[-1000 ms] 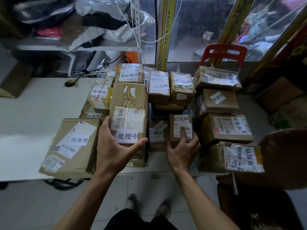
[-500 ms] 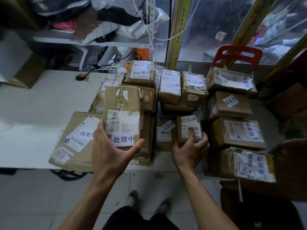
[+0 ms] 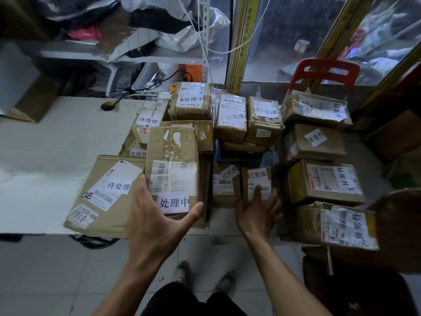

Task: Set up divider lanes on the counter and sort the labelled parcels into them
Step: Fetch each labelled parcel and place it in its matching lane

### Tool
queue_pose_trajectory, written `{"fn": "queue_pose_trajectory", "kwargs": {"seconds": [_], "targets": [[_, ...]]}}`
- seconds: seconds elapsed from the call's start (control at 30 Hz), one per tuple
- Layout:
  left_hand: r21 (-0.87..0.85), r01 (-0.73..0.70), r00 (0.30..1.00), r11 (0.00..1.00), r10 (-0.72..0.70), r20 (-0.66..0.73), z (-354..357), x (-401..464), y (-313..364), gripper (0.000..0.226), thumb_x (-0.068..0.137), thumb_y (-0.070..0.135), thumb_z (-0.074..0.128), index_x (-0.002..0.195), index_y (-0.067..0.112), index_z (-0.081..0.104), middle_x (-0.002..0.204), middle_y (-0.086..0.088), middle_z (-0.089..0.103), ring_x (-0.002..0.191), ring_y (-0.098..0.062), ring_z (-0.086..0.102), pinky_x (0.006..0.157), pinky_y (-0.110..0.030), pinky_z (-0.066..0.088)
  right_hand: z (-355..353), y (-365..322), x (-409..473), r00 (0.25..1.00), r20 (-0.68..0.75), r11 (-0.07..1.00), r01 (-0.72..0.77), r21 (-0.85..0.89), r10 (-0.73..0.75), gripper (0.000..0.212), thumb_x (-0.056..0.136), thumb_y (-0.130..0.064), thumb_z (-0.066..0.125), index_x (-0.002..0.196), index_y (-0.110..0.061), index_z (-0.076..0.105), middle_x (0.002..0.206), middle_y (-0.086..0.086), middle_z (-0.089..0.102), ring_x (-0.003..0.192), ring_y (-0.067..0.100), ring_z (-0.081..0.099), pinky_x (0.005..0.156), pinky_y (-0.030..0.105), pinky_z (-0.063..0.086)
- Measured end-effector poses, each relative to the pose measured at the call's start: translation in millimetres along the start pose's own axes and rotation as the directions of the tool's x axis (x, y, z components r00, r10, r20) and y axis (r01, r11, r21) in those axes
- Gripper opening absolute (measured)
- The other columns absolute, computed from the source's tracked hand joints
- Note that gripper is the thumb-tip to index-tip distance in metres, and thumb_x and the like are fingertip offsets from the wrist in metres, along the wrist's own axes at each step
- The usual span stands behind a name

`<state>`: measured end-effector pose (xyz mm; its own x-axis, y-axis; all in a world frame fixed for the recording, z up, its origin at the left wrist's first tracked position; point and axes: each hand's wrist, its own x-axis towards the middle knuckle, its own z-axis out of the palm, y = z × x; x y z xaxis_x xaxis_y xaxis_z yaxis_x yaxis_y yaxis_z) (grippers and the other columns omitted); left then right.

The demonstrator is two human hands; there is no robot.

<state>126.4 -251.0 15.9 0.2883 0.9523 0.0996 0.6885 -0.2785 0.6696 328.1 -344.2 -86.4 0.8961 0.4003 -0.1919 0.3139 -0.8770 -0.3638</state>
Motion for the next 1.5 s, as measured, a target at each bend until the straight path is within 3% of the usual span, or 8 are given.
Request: {"fn": "queue_pose_trajectory", "kwargs": {"seconds": [0.3, 0.47, 0.57, 0.77, 0.9, 1.1, 1.33, 1.5], "targets": [[0.014, 0.024, 0.998, 1.000, -0.025, 0.051, -4.9, -21.0, -9.4, 0.140, 0.052, 0.093, 0.067, 0.157, 0.015, 0.018, 0.146, -0.011, 0.044, 0.132, -0.028, 0.048, 0.099, -0.054, 0.054, 8.7, -0.5, 1.7, 1.000, -0.020, 0.988, 0.018, 0.155, -0.015, 0.068, 0.095, -0.047, 0.059, 0.154, -0.027, 0.031, 0.162, 0.004, 0.007, 0.148, 0.034, 0.011, 0.121, 0.059, 0.017], [0.081, -0.004, 0.998, 0.997, -0.001, 0.058, -9.4, -25.8, -9.7, 0.136, 0.053, 0.093, 0.063, 0.154, 0.011, 0.022, 0.141, -0.009, 0.049, 0.126, -0.027, 0.051, 0.091, -0.053, 0.057, 0.6, -20.6, -4.6, 0.938, -0.283, 0.839, 0.314, 0.445, -0.201, 0.052, 0.091, -0.042, 0.060, 0.138, -0.021, 0.052, 0.133, -0.005, 0.027, 0.121, 0.015, 0.029, 0.094, 0.027, 0.034], [0.097, -0.032, 0.997, 0.995, 0.025, 0.076, -10.5, -27.0, -7.0, 0.136, 0.053, 0.091, 0.063, 0.155, 0.009, 0.024, 0.144, -0.010, 0.049, 0.129, -0.028, 0.051, 0.095, -0.052, 0.056, -8.6, -41.3, -9.2, 0.926, -0.261, 0.728, 0.376, 0.574, -0.273, 0.050, 0.094, -0.050, 0.052, 0.134, -0.021, 0.054, 0.125, -0.005, 0.033, 0.117, 0.011, 0.035, 0.084, 0.014, 0.035], [0.113, -0.014, 0.991, 0.993, -0.001, 0.135, -10.0, -39.4, -8.3, 0.144, 0.049, 0.095, 0.060, 0.158, 0.009, 0.020, 0.150, -0.008, 0.046, 0.132, -0.025, 0.050, 0.098, -0.043, 0.050, -36.7, -70.9, -18.9, 0.879, -0.090, 0.554, 0.372, 0.745, -0.469, 0.041, 0.091, -0.061, 0.048, 0.124, -0.037, 0.055, 0.113, -0.013, 0.052, 0.106, 0.004, 0.053, 0.088, 0.017, 0.047], [0.118, 0.012, 0.991, 0.993, -0.028, 0.134, 0.8, -34.0, -11.7, 0.146, 0.050, 0.097, 0.059, 0.159, 0.012, 0.014, 0.151, -0.007, 0.043, 0.134, -0.025, 0.049, 0.100, -0.046, 0.053, -35.9, -83.0, -21.6, 0.826, 0.042, 0.596, 0.369, 0.713, -0.562, 0.054, 0.089, -0.064, 0.058, 0.132, -0.032, 0.056, 0.121, -0.015, 0.052, 0.113, 0.009, 0.057, 0.093, 0.036, 0.055], [0.143, 0.018, 0.994, 0.990, -0.032, 0.100, 5.5, -14.3, -1.4, 0.146, 0.052, 0.099, 0.054, 0.160, 0.009, 0.014, 0.152, -0.009, 0.043, 0.135, -0.026, 0.047, 0.105, -0.041, 0.046, -39.3, -100.6, -26.4, 0.831, 0.070, 0.617, 0.350, 0.705, -0.552, 0.055, 0.098, -0.036, 0.065, 0.148, -0.023, 0.047, 0.131, -0.011, 0.048, 0.119, -0.005, 0.047, 0.091, 0.013, 0.041], [0.175, 0.005, 0.993, 0.985, -0.026, 0.119, 7.7, 1.5, -1.8, 0.146, 0.053, 0.098, 0.059, 0.160, 0.010, 0.011, 0.150, -0.009, 0.043, 0.132, -0.025, 0.045, 0.106, -0.039, 0.043, -47.0, -107.0, -24.1, 0.850, 0.158, 0.639, 0.242, 0.730, -0.502, 0.058, 0.100, -0.033, 0.062, 0.153, -0.024, 0.040, 0.139, -0.007, 0.042, 0.128, 0.010, 0.047, 0.104, 0.037, 0.051], [0.119, 0.000, 0.983, 0.993, -0.021, 0.180, 2.1, 4.4, -5.0, 0.142, 0.058, 0.103, 0.044, 0.162, 0.015, 0.004, 0.160, -0.005, 0.030, 0.142, -0.021, 0.033, 0.117, -0.039, 0.031, -64.7, -115.9, -27.0, 0.883, 0.003, 0.630, 0.333, 0.702, -0.470, 0.048, 0.097, -0.027, 0.066, 0.142, -0.025, 0.048, 0.116, -0.010, 0.045, 0.105, 0.006, 0.053, 0.086, 0.019, 0.052]]}}
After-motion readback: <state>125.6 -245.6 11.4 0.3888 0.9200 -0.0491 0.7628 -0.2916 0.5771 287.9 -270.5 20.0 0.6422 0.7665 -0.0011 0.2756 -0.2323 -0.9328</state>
